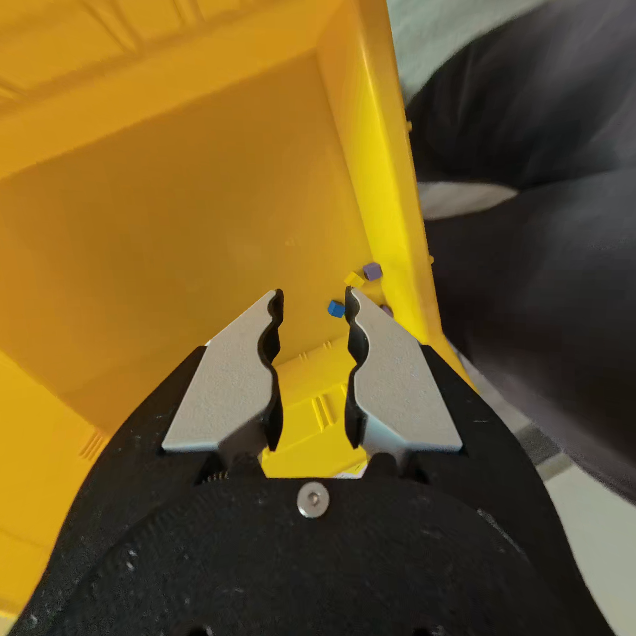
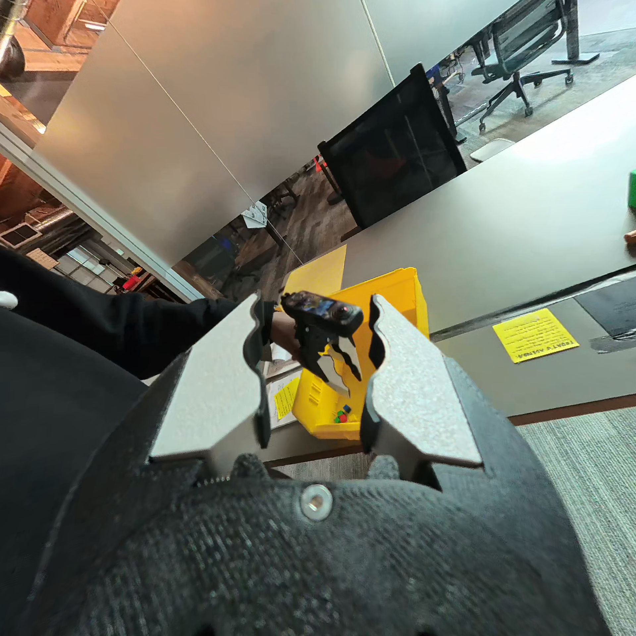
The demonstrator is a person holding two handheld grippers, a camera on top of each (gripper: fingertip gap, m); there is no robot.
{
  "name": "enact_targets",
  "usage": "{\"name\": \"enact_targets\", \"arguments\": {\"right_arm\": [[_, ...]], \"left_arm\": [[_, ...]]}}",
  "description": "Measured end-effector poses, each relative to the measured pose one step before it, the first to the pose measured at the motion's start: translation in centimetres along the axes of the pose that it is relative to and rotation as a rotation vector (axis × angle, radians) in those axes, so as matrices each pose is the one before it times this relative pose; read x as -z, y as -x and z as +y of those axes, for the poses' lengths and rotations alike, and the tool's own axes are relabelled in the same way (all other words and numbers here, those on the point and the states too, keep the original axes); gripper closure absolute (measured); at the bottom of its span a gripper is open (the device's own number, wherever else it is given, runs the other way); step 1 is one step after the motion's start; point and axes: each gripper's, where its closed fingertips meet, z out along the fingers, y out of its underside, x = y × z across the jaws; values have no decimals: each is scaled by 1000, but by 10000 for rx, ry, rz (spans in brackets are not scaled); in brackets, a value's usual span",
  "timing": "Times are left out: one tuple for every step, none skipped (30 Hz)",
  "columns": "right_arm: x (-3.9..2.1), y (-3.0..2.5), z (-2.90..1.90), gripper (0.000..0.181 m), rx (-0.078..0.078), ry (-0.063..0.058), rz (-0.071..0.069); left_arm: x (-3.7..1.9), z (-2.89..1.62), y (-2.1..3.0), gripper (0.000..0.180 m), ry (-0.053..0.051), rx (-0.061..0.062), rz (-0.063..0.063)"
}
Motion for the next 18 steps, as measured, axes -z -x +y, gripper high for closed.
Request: {"name": "enact_targets", "arguments": {"right_arm": [[367,-275,-155,121,40,-24,81],[364,-292,-59,122,26,-4,81],[355,-292,20,122,-4,0,71],[335,-268,66,122,-43,-14,52],[321,-252,72,122,-77,-36,33],[307,-221,40,122,-97,-56,19],[299,-201,-14,122,-93,-65,13],[291,-196,-38,122,-69,-60,22],[271,-190,-58,122,-35,-43,37],[265,-186,-54,123,-5,-23,47],[223,-168,-50,123,8,-13,47],[200,-150,-49,123,7,-14,38],[160,-111,-39,123,-3,-17,23],[129,-70,-17,123,-13,-17,10],[97,-49,20,123,-20,-8,3],[72,-33,60,123,-18,9,-1],[31,-6,96,123,-11,23,-3],[13,14,95,123,-1,27,-2]], "left_arm": [[-882,472,-381,147,501,-324,119],[-789,432,-399,147,463,-272,161],[-668,392,-234,147,438,-150,107],[-560,389,-141,148,414,10,117],[-467,362,-202,147,390,232,233],[-409,251,-327,144,313,395,354],[-332,144,-400,141,208,360,374],[-268,148,-407,138,172,219,299],[-257,197,-198,136,179,69,85],[-269,181,117,133,169,-69,-195],[-256,130,158,132,135,-114,-271],[-145,-27,140,136,44,-49,-255],[-42,-67,214,140,52,41,-255],[-40,4,175,144,83,134,-214],[-41,-6,75,145,50,197,-123],[-37,5,-81,144,18,242,-9],[-89,110,-132,144,76,237,24],[-115,172,-166,144,86,160,35]]}}
